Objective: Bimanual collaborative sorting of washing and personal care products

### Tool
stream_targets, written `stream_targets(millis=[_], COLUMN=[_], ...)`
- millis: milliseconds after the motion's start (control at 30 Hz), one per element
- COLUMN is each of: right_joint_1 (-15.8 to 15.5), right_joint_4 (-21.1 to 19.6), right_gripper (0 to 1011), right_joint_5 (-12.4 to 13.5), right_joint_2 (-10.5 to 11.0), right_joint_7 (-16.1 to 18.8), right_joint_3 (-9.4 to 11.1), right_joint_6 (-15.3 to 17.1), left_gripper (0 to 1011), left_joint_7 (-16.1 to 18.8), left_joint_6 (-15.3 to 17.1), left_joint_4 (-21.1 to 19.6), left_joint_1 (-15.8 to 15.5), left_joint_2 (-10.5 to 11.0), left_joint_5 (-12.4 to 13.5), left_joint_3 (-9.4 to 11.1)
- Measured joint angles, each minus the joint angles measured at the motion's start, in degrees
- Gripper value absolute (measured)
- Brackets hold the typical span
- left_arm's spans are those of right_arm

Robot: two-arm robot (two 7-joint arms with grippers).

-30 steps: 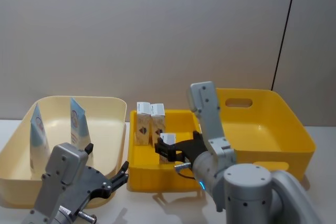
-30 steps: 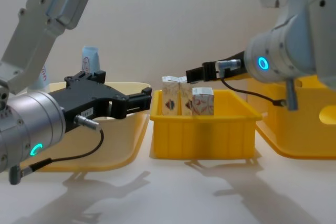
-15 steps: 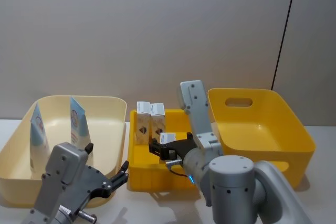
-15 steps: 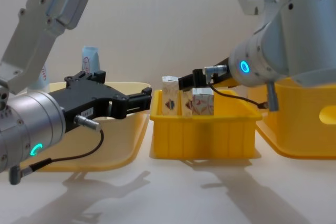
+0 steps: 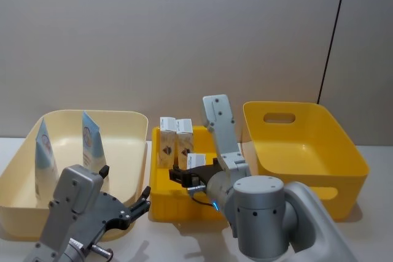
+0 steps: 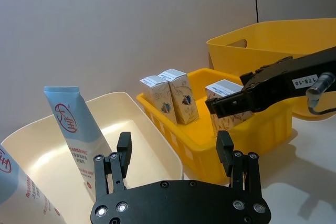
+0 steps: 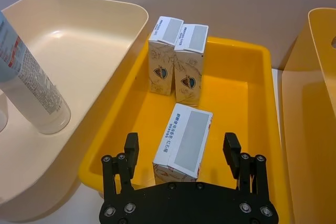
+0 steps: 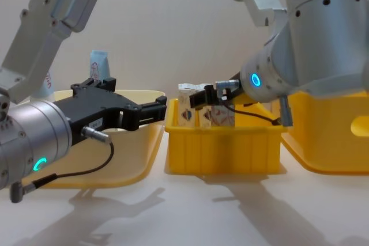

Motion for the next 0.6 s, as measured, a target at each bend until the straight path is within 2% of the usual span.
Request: stream_targets(millis=[600], right_joint_1=[0.7], right_joint_4=[2.4], right_gripper=[998], right_joint_5=[-0.7], right_joint_2=[-1.4], right_joint_7=[-0.3], right_joint_3=[0.6], right_joint_6=[0.1], left_gripper=[1003], left_joint_7=[0.0], left_joint_6=[0.0], left_joint_4=[0.0], left_joint_1=[0.0], left_joint_2=[0.0], left_joint_5=[0.0], left_joint_3=[0.0])
